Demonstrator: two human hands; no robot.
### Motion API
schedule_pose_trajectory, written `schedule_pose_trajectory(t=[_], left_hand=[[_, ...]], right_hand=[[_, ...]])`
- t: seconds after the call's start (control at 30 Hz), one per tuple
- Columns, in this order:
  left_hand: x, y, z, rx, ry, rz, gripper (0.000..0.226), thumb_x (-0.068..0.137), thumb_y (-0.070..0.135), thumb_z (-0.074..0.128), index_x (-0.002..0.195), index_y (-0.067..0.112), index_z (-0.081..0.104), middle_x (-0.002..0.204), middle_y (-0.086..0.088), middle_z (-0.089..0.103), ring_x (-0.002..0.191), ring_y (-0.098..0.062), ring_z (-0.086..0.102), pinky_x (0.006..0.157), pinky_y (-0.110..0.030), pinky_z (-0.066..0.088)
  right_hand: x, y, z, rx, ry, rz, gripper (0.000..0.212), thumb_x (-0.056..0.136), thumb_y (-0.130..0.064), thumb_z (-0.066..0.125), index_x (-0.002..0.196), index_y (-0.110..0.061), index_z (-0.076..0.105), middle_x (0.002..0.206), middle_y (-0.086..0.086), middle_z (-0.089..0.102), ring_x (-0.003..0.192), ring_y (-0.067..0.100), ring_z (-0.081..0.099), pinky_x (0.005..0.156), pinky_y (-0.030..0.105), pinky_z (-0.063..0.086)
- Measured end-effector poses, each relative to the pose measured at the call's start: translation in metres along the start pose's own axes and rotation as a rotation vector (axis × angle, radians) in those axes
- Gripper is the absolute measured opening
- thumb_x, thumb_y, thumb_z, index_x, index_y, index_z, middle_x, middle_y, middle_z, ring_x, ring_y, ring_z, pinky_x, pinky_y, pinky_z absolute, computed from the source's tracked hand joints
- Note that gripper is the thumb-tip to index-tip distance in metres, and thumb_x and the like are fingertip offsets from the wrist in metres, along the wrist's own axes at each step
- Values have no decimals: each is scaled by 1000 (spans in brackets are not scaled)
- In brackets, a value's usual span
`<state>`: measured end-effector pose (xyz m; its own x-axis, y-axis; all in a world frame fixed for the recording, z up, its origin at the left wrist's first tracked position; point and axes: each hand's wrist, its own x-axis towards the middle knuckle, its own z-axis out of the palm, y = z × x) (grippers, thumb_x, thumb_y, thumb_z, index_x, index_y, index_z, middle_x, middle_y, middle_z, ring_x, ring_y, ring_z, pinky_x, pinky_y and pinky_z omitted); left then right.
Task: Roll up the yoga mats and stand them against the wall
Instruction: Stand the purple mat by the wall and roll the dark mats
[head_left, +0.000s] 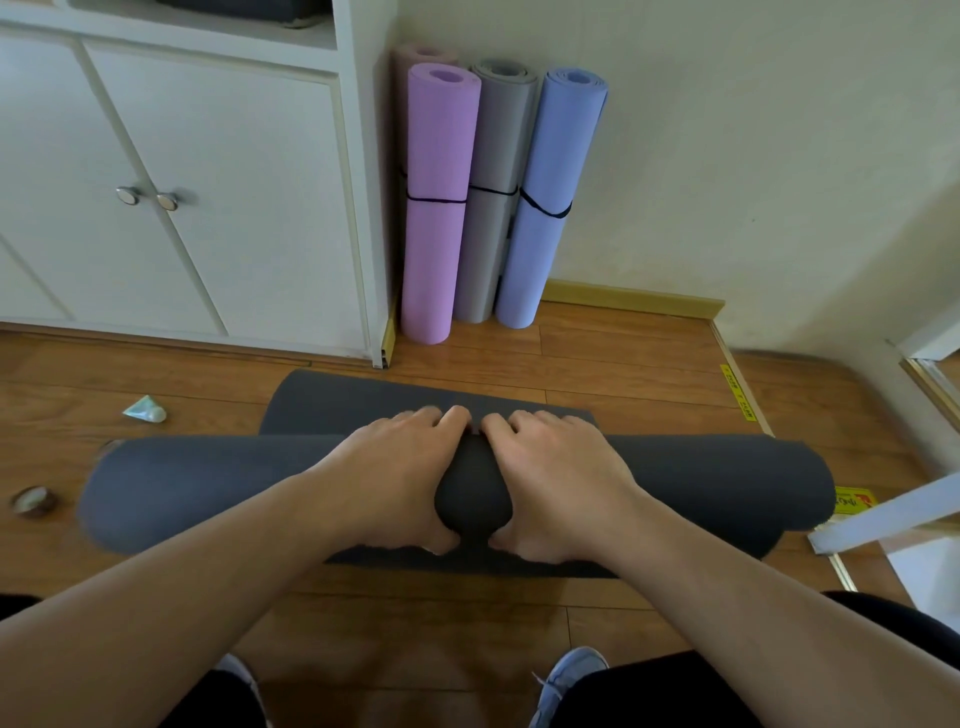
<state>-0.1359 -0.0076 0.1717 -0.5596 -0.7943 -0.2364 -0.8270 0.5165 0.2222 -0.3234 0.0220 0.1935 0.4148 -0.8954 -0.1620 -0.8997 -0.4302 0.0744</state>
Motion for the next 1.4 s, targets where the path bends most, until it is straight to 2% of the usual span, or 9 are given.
schedule_pose_trajectory(t=[0.17, 0.37, 0.53, 0.67, 0.77, 0.87, 0.97, 1.27, 1.4], left_hand=[[1, 0, 5, 127, 78, -3, 110, 57, 65, 92, 142, 29, 32, 135, 9, 51, 121, -16, 53, 104, -39, 51], [3, -2, -11, 26, 12, -35, 99, 60, 64, 92, 134, 32, 35, 121, 14, 58, 107, -15, 61, 88, -39, 58], [-1, -5, -8, -43, -53, -38, 95, 61, 67, 89, 134, 39, 35, 119, 18, 54, 108, -11, 56, 88, -33, 53], [-2, -2, 8, 140, 67, 16, 123, 56, 75, 87, 153, 30, 26, 145, 9, 41, 132, -17, 45, 114, -40, 44], [2, 1, 8, 157, 132, 9, 107, 60, 67, 90, 143, 28, 36, 137, 8, 50, 125, -17, 51, 109, -39, 47], [3, 1, -1, 100, 109, 8, 91, 62, 64, 90, 131, 31, 42, 125, 12, 55, 112, -13, 57, 97, -36, 53], [2, -2, -11, 37, 47, 0, 90, 61, 67, 89, 131, 35, 44, 121, 17, 57, 108, -11, 58, 93, -37, 55], [-7, 0, 6, 160, 41, 30, 117, 57, 74, 88, 148, 29, 31, 134, 8, 44, 122, -17, 49, 108, -38, 47], [-3, 6, 6, 167, 60, 16, 99, 58, 65, 91, 132, 28, 38, 125, 8, 52, 114, -19, 56, 98, -38, 51]], right_hand=[[1, 8, -5, 71, -54, 47, 94, 67, -69, 87, 138, -27, 41, 119, -5, 59, 107, 19, 60, 87, 39, 55], [-4, -4, 3, -62, 49, -7, 113, 66, -64, 89, 152, -23, 28, 141, 4, 44, 131, 29, 45, 115, 46, 39], [1, -1, 7, -6, 50, -20, 99, 69, -63, 88, 146, -24, 40, 132, 1, 57, 120, 24, 57, 101, 43, 51], [4, 6, 1, 59, -14, 48, 96, 66, -70, 86, 141, -29, 42, 122, -6, 61, 110, 19, 61, 91, 41, 55], [4, 8, -4, 105, -47, 64, 95, 65, -73, 84, 139, -30, 42, 118, -8, 60, 106, 18, 62, 88, 39, 55], [-3, 1, -2, 26, 22, 12, 93, 72, -66, 81, 144, -25, 40, 128, -1, 57, 118, 22, 56, 103, 38, 45], [-7, -10, 0, -51, 38, 9, 113, 70, -63, 86, 156, -21, 25, 146, 6, 43, 135, 30, 45, 119, 46, 37], [4, 0, 0, 27, -52, 15, 94, 65, -73, 84, 135, -27, 43, 115, -3, 61, 101, 22, 63, 83, 43, 58], [2, 3, 1, 58, -77, 25, 92, 63, -74, 83, 132, -29, 41, 113, -4, 60, 101, 22, 63, 83, 43, 57]])
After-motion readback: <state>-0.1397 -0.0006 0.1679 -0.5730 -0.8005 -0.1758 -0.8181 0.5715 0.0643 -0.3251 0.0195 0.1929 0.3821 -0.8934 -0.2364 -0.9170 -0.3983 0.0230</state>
